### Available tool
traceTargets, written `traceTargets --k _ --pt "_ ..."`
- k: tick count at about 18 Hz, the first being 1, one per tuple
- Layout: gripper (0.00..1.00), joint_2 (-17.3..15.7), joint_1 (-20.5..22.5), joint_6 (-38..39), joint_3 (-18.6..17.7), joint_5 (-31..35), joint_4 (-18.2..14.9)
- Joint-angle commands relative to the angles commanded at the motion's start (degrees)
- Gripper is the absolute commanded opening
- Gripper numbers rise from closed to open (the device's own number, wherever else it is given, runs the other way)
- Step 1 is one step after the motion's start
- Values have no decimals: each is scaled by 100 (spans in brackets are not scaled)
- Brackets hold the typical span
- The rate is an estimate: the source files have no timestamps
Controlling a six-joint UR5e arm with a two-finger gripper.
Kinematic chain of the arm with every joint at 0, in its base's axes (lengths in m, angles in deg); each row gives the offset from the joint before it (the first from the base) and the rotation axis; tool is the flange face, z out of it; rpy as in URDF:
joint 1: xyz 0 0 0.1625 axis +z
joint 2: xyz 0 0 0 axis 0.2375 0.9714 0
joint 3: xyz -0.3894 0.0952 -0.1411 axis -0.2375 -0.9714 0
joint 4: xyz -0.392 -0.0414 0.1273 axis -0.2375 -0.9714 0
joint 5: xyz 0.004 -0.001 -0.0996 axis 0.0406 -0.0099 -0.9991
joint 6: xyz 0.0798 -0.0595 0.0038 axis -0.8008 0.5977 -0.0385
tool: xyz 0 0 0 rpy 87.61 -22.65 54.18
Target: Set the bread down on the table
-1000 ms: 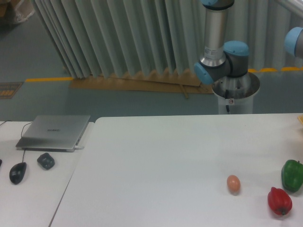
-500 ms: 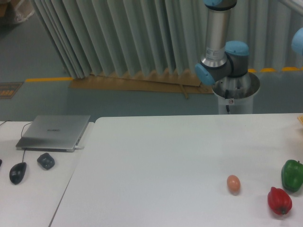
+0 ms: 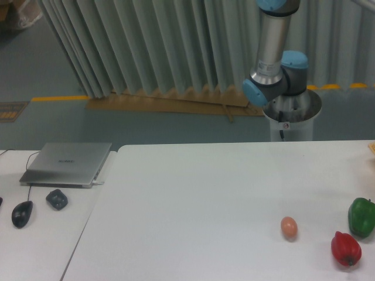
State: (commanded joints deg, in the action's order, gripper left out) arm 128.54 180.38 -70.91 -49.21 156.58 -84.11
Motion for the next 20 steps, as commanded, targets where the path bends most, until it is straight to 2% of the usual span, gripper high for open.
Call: traceTargets --k 5,9,20 --pt "100 467 176 132 114 9 186" --pt "100 555 176 537 229 9 169" --pt "100 924 141 555 642 26 274"
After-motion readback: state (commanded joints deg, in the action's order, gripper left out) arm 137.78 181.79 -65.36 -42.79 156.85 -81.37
